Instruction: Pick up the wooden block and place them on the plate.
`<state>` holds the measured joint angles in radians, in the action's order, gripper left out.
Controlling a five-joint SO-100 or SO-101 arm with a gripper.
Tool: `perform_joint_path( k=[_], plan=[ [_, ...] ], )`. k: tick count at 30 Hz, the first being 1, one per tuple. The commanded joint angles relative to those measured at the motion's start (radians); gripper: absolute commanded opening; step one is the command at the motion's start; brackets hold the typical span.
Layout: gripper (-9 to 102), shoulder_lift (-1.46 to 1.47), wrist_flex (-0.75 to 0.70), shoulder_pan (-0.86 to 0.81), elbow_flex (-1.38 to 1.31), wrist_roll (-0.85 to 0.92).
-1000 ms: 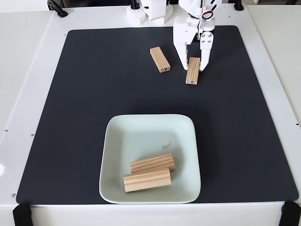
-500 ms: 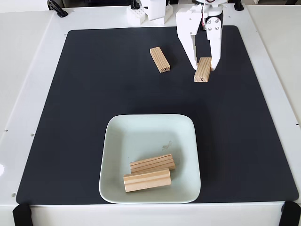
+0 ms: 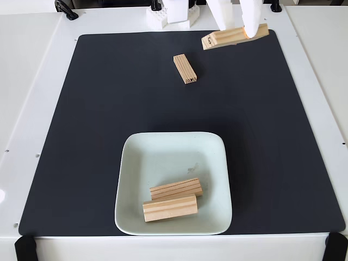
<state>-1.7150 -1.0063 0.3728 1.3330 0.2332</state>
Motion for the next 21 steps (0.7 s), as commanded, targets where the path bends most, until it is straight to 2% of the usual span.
perform_joint_path(
  k=[1, 10, 21],
  plan=[
    [0, 0.103, 0.002, -0.061, -0.183, -0.048],
    [0, 0.508, 0.002, -0.190, -0.548, -0.048],
    [0, 0.879, 0.002, -0.245, -0.881, -0.049]
  ],
)
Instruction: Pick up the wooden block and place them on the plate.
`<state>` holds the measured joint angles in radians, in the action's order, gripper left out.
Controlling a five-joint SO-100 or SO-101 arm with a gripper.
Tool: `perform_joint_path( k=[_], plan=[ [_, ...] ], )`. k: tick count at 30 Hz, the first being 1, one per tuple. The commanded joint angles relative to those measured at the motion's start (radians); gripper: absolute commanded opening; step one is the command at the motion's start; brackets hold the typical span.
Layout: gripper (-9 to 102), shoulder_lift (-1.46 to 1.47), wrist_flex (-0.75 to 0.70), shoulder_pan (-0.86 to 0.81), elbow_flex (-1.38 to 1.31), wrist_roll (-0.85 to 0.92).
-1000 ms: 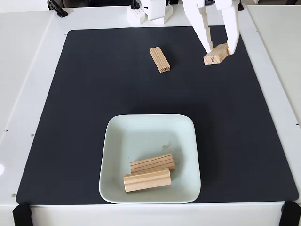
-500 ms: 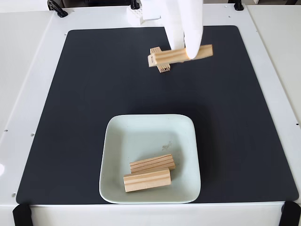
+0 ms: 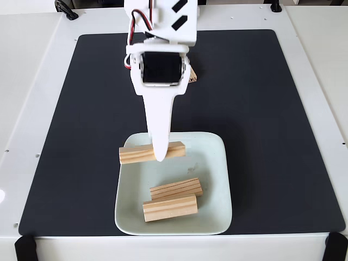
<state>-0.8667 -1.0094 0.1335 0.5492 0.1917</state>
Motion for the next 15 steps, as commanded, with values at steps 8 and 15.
perform_joint_path(
  k=[8, 15],
  plan=[
    [0, 0.186, -0.005, 0.009, -0.230, -0.008],
    [0, 0.213, -0.006, 0.026, -0.221, -0.008]
  ],
)
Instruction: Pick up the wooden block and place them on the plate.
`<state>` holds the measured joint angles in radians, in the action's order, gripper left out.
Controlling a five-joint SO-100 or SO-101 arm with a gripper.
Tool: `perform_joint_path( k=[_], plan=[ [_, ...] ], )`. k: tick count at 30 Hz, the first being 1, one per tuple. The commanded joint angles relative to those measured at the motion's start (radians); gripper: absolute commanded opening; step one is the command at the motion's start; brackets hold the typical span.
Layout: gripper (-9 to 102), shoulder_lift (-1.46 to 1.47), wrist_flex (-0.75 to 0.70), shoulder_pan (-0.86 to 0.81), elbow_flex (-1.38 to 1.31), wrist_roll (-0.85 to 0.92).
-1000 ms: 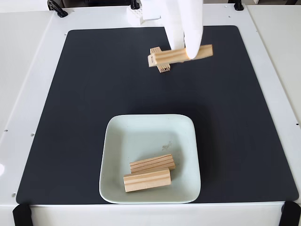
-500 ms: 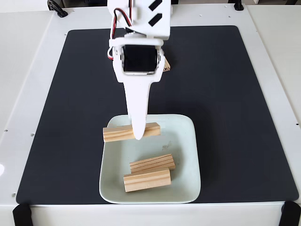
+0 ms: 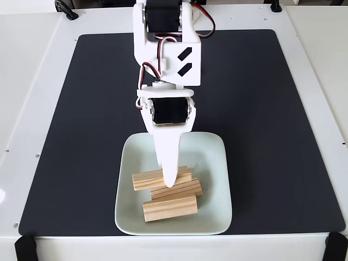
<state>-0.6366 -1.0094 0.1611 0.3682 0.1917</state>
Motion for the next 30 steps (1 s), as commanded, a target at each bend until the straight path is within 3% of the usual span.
perform_joint_path(
  k=[1, 11, 30],
  plan=[
    [0, -0.015, -0.006, -0.002, -0.038, -0.008],
    [0, -0.017, -0.092, 0.040, -0.040, -0.008],
    [0, -0.031, -0.089, 0.032, -0.046, -0.071]
  ],
)
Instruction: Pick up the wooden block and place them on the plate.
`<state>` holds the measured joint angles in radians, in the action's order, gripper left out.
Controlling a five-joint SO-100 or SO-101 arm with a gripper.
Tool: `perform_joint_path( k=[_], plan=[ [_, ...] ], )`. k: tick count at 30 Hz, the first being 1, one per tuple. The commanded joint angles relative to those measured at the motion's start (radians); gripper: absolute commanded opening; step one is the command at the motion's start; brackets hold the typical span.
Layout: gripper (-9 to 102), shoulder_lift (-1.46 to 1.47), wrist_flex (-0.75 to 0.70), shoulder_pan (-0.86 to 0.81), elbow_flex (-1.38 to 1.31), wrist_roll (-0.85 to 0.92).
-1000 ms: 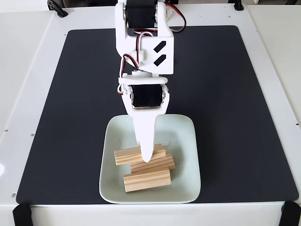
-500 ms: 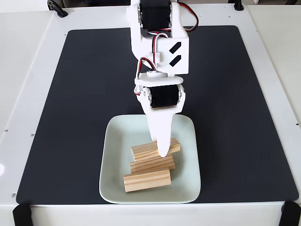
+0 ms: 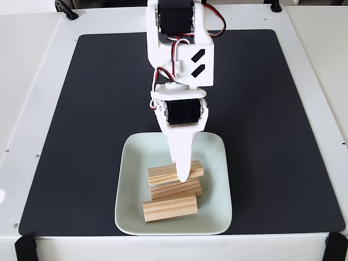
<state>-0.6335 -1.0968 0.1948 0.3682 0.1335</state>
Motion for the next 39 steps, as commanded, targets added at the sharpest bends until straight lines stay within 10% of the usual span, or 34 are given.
perform_joint_path(
  k=[1, 20, 30, 39],
  plan=[
    [0, -0.034, -0.002, -0.002, -0.048, -0.014],
    [0, -0.038, 0.006, -0.032, -0.054, -0.003],
    [37, -0.075, -0.003, -0.037, -0.038, -0.002],
    [38, -0.092, -0.003, -0.034, -0.038, -0.002]
  ],
)
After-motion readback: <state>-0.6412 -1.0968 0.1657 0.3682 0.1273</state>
